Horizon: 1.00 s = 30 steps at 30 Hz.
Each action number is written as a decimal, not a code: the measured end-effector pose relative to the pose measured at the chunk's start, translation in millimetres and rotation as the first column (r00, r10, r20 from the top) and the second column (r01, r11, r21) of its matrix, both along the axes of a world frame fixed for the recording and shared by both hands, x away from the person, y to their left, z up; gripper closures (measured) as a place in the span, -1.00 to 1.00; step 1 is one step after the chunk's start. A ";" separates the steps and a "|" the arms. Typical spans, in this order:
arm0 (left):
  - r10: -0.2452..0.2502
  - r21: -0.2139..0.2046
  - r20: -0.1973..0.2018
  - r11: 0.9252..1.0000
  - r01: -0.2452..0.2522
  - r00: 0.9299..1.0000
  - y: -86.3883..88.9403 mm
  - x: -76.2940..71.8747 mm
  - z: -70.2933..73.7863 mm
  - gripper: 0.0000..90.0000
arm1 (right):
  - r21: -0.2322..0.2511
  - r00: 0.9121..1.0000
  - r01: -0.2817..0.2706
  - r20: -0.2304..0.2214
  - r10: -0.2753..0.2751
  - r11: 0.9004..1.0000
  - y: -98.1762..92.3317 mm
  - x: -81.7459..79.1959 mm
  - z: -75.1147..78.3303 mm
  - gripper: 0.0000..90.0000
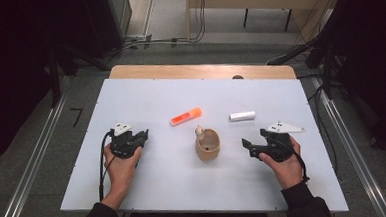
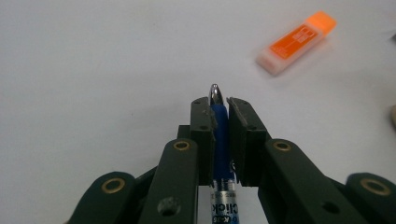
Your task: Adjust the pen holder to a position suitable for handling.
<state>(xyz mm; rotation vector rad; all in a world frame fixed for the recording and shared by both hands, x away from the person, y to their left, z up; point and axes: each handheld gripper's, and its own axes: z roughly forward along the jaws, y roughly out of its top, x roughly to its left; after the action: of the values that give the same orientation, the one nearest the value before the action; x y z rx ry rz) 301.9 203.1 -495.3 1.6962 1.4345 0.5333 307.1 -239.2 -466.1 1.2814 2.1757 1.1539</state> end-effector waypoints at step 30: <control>-0.138 -0.151 0.135 0.976 0.158 0.981 -35.8 -11.0 49.6 0.81 | 0.037 0.998 -0.042 0.041 0.041 0.998 12.0 -5.4 11.8 -0.59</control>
<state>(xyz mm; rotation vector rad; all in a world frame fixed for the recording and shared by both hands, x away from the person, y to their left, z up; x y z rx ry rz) 290.9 167.3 -445.7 1.5974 1.2181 0.4215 301.7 -227.2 -454.3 1.2233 2.1710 1.2320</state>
